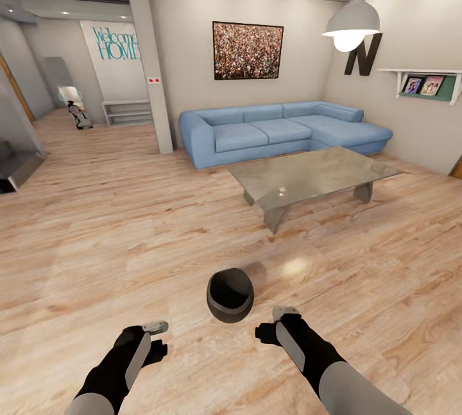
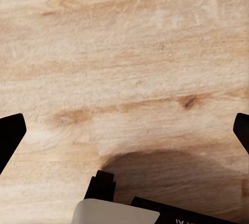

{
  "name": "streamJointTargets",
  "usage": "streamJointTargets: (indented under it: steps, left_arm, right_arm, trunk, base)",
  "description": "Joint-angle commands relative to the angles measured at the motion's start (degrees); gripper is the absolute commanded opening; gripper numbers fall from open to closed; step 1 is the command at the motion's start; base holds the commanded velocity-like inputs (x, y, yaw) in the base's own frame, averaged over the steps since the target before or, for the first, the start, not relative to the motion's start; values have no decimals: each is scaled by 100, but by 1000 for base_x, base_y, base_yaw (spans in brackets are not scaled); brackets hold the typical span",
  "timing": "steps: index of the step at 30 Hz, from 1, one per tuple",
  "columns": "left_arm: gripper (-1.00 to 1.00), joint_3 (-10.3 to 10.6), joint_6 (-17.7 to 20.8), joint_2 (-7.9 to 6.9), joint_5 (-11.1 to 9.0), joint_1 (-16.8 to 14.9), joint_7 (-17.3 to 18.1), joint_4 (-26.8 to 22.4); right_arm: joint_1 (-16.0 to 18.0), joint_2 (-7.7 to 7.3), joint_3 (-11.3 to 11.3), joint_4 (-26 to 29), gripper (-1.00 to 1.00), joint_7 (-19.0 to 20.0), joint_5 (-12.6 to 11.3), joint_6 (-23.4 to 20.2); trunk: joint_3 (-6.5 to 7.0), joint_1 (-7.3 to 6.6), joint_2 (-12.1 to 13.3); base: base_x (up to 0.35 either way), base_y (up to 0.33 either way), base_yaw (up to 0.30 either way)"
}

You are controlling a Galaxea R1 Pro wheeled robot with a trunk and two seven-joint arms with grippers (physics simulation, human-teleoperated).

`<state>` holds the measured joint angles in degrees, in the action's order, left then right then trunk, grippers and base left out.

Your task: Place each of the two pumpkins and all three candles from the living room inside a cabinet in the living room (use any cabinet), then make sure every cabinet is closed, and position the cauldron so it is next to a table in the living room.

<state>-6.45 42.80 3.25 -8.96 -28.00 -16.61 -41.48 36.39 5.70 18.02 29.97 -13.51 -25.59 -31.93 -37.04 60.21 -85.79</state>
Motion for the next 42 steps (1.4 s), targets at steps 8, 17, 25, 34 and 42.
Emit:
streamJointTargets:
  steps: [8, 17, 25, 34, 42]
  left_arm:
    - [100, -1, 0, 0, 0, 3, 0, 0]
    - [100, 3, -4, 0, 0, -1, 0, 0]
    - [100, 11, 93, 76, -4, -279, -4, -252]
    - [100, -2, 93, 116, -11, -653, 2, -309]
    - [100, 24, 72, 212, -3, -662, 23, -308]
  right_arm:
    - [0, 9, 16, 0, 100, -11, 1, -15]
    - [0, 1, 8, 0, 100, 0, -3, 0]
    - [94, 103, -48, 61, 100, -1, -93, -432]
    - [472, 429, -62, 46, 100, -669, -102, -708]
    - [483, 429, -70, 22, 100, -971, -119, -575]
  trunk:
    - [0, 0, 0]
    - [0, 0, 0]
    - [0, 0, 0]
    - [0, 0, 0]
    - [0, 0, 0]
  base:
    - [103, 0, 199]
    - [300, -115, 45]
    - [316, -163, 1]
    - [284, -208, 0]
    - [252, -166, 0]
